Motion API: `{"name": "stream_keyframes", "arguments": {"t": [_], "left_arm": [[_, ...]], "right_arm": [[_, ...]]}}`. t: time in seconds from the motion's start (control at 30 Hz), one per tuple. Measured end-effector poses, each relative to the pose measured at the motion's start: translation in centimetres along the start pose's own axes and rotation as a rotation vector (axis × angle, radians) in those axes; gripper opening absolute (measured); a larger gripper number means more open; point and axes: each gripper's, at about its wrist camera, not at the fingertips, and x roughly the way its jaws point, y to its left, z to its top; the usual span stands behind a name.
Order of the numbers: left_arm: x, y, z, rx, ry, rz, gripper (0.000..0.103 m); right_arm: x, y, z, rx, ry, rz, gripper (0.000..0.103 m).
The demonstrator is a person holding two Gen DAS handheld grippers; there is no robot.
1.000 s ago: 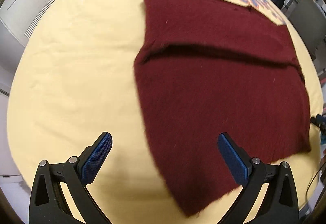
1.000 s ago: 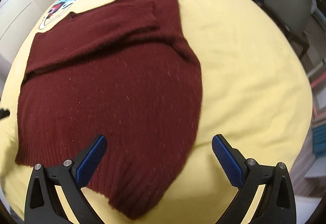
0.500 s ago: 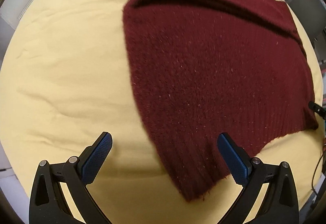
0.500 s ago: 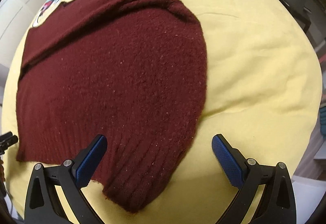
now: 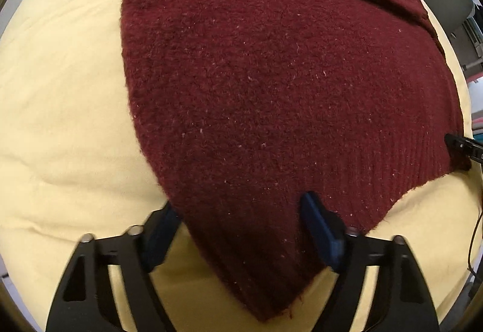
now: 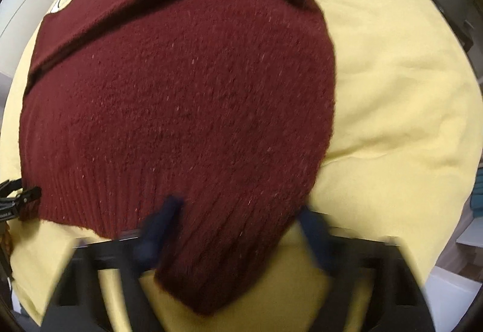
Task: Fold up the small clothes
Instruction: 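Grasp the hem with both grippers and lift it toward the collar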
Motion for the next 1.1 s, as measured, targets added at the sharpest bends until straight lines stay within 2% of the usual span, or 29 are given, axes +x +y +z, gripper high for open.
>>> {"name": "stream_keyframes", "arguments": {"t": [0.03,0.1,0.13,0.17,0.3,0.43,0.6,0.77,0.9,1.0,1.1], "left_arm": [[-0.1,0.0,0.1,0.006,0.002,0.000,0.053],[-0.4,0.1,0.4,0.008,0.004,-0.021,0.031],[-0.6,0.2,0.6,0.002,0.007,-0.045,0.013],[-0.8,0.3,0.8,-0.004,0.007,-0.062,0.012],[-2.6,0.3,1.8,-0.002,-0.007,-0.096,0.011],[-5.4,-0.9,2.5,0.031,-0.062,-0.111,0.010],[-9.1,-1.0,4.9,0.029,-0.148,-0.146,0.010],[-12.7,0.3,8.6,0.022,-0.260,-0.140,0.009],[-15.0,2.8,11.4,0.013,-0.335,-0.113,0.009],[-15.6,3.2,13.8,-0.003,-0.376,-0.109,0.009],[-15.2,4.0,16.3,-0.030,-0.402,-0.102,0.009]], "right_arm": [[0.0,-0.1,-0.1,0.003,0.005,0.015,0.051],[-0.2,0.1,-0.1,-0.006,0.015,0.060,0.030],[-0.3,0.2,-0.1,-0.007,0.015,0.074,0.025],[-0.6,0.3,0.0,-0.016,0.011,0.087,0.020],[-2.4,0.4,0.6,-0.034,-0.038,0.131,0.013],[-4.6,0.2,2.1,-0.031,-0.089,0.188,0.013],[-7.8,-0.1,4.6,-0.029,-0.194,0.230,0.013],[-10.8,-0.5,8.8,-0.002,-0.310,0.237,0.012],[-12.4,-0.3,12.6,0.030,-0.401,0.228,0.012],[-13.4,-0.4,15.0,0.049,-0.464,0.214,0.012],[-13.4,0.2,17.7,0.055,-0.488,0.201,0.012]]}}
